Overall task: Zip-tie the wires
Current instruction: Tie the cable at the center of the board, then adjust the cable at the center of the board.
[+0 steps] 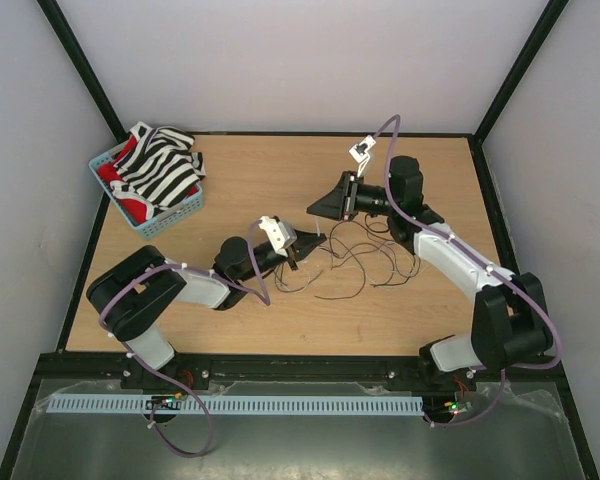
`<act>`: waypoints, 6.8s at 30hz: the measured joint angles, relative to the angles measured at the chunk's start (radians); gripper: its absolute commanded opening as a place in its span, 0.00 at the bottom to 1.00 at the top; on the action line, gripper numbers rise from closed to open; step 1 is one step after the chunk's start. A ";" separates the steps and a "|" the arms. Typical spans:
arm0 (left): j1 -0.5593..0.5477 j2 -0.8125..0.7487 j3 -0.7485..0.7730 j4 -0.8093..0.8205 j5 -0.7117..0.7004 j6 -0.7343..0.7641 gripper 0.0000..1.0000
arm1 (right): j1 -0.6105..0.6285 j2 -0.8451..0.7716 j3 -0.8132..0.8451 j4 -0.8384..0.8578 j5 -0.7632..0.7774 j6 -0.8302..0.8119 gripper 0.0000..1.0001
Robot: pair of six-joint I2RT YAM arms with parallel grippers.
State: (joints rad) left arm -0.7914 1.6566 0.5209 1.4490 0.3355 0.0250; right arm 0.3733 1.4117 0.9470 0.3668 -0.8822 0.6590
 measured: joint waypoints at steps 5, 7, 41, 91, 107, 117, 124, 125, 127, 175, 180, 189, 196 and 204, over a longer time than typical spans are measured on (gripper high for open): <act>0.008 -0.001 -0.010 -0.002 0.000 -0.027 0.00 | 0.000 -0.039 -0.026 -0.022 -0.006 -0.046 0.52; 0.012 -0.001 -0.013 -0.005 0.001 -0.036 0.00 | 0.000 -0.064 -0.053 -0.024 -0.016 -0.063 0.52; 0.040 -0.023 -0.018 -0.023 0.060 -0.172 0.00 | 0.044 -0.122 -0.181 0.001 -0.005 -0.170 0.22; 0.084 -0.017 -0.017 0.021 0.136 -0.283 0.04 | 0.062 -0.091 -0.101 -0.034 0.082 -0.070 0.00; 0.092 0.020 -0.017 0.061 0.136 -0.307 0.01 | 0.066 -0.064 0.012 -0.069 0.119 -0.053 0.00; 0.097 0.039 -0.028 0.087 0.134 -0.325 0.00 | 0.066 -0.048 0.057 -0.089 0.126 -0.050 0.00; 0.097 0.069 -0.029 0.092 0.135 -0.337 0.00 | 0.063 -0.043 0.061 -0.097 0.127 -0.048 0.00; 0.097 0.070 -0.029 0.092 0.135 -0.338 0.00 | 0.062 -0.043 0.061 -0.097 0.127 -0.048 0.00; 0.097 0.075 -0.029 0.095 0.135 -0.339 0.00 | 0.058 -0.043 0.065 -0.101 0.127 -0.046 0.00; 0.305 -0.347 0.116 -0.618 0.294 -0.607 0.00 | -0.053 -0.505 -0.367 0.007 0.332 -0.417 0.79; 0.308 -0.332 0.116 -0.718 0.325 -0.625 0.00 | -0.053 -0.505 -0.390 0.035 0.300 -0.442 0.72; 0.308 -0.343 0.135 -0.828 0.340 -0.628 0.00 | -0.045 -0.431 -0.499 0.207 0.164 -0.369 0.60; 0.308 -0.361 0.135 -0.857 0.343 -0.627 0.00 | 0.068 -0.310 -0.511 0.282 0.124 -0.357 0.54; 0.308 -0.365 0.135 -0.873 0.340 -0.621 0.00 | 0.105 -0.246 -0.495 0.283 0.138 -0.391 0.52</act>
State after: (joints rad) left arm -0.4831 1.2911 0.6559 0.5758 0.6758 -0.5957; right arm 0.4786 1.1660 0.4519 0.6495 -0.7437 0.2676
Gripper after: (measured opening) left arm 0.003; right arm 0.529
